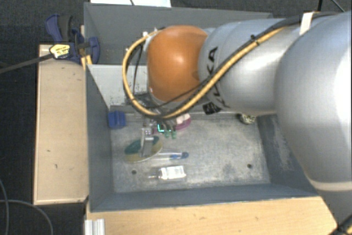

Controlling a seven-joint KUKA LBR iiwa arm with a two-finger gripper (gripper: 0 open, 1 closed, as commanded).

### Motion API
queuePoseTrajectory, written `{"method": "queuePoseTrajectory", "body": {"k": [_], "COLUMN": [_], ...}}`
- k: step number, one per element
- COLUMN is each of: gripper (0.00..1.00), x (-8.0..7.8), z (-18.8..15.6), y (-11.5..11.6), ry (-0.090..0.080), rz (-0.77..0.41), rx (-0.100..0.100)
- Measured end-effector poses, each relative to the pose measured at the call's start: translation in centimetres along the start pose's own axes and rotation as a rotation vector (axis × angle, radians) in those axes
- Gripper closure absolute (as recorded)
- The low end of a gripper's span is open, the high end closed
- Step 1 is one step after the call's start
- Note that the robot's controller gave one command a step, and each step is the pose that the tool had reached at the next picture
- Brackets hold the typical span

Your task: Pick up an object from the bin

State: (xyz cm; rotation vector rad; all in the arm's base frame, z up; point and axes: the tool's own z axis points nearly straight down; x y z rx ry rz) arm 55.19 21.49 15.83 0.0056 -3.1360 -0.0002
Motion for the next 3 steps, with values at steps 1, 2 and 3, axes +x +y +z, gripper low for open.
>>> {"method": "queuePoseTrajectory", "body": {"k": [1, 2, 3], "gripper": [0.00, 1.00, 1.00], "x": [1.0, 1.1, 0.3], "z": [8.3, 8.3, -5.3], "y": [-4.8, -4.8, -6.3], "ry": [-0.008, -0.006, -0.016], "rz": [-0.243, -0.239, -0.295], "rx": [0.000, 0.000, 0.000]}}
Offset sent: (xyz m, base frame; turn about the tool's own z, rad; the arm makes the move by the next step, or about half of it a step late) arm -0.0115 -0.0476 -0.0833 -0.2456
